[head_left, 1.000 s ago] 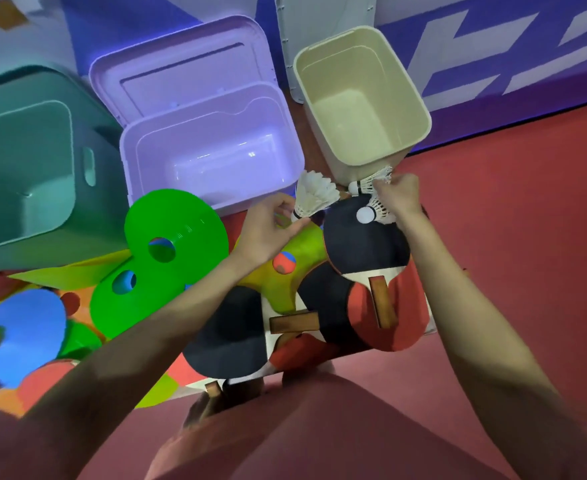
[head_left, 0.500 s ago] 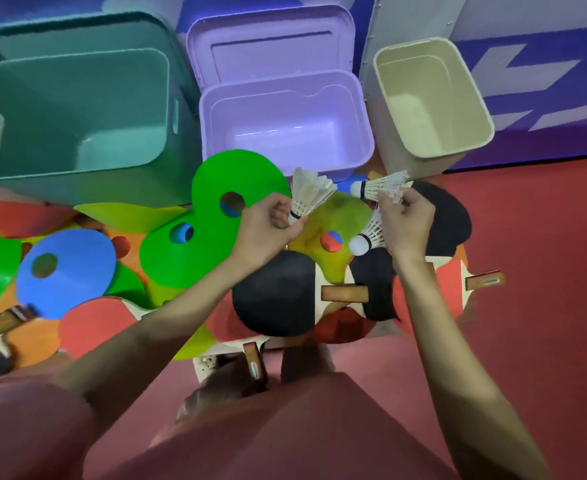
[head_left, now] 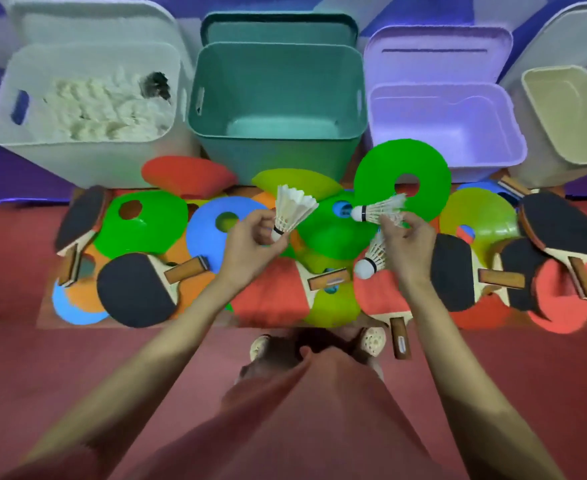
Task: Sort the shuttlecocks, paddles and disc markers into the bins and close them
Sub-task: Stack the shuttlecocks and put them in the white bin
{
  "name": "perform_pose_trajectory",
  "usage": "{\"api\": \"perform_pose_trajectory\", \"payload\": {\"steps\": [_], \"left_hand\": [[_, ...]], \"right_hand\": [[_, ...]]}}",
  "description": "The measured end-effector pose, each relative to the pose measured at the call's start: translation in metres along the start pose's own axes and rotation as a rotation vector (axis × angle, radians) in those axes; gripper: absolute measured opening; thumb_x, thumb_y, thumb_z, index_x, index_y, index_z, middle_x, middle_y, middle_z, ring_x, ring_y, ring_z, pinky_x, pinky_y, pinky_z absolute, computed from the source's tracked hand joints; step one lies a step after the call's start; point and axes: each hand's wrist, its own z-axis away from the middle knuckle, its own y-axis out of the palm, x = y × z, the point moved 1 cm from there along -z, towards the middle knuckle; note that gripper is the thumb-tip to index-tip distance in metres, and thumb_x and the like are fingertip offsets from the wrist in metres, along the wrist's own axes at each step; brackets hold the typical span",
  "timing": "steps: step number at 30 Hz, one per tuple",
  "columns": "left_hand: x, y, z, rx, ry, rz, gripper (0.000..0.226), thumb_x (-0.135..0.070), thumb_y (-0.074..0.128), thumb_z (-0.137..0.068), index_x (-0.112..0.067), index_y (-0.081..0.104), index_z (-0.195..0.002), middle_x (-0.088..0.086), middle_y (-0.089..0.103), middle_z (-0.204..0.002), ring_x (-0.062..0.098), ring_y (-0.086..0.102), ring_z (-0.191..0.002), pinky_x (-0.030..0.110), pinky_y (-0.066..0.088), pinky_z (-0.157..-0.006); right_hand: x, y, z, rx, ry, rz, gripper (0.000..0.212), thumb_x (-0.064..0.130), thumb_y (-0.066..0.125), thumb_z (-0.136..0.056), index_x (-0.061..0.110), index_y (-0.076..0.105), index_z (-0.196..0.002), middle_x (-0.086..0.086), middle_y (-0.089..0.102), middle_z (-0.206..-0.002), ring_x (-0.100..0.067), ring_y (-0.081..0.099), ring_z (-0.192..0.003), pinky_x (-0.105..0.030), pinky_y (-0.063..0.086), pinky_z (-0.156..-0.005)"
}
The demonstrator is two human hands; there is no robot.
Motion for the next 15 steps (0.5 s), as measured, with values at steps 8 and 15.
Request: {"api": "perform_pose_trajectory", "payload": {"steps": [8, 15], "left_hand": [[0.011, -0.088, -0.013, -0.001, 0.117, -0.121, 0.028, -0.006, 0.077, -0.076, -0.014, 0.068, -0.101, -0.010, 0.063, -0.086, -0.007, 0.057, -0.068, 0.022, 0.051, -0.067], [0.006, -0.113, -0.032, -0.041, 0.235, -0.187, 0.032, -0.013, 0.076, -0.078, -0.014, 0.068, -0.108, -0.003, 0.064, -0.098, 0.007, 0.055, -0.080, 0.035, 0.055, -0.077]], "right_hand": [[0.082, 0.081, 0.019, 0.169, -0.218, 0.000, 0.008, 0.012, 0.065, -0.088, 0.011, 0.071, -0.093, 0.010, 0.065, -0.077, 0.014, 0.053, -0.057, -0.012, 0.040, -0.059], [0.100, 0.129, 0.014, 0.619, -0.257, 0.007, 0.020, 0.006, 0.061, -0.090, 0.024, 0.069, -0.090, 0.002, 0.069, -0.089, 0.012, 0.055, -0.074, -0.014, 0.046, -0.072]]}}
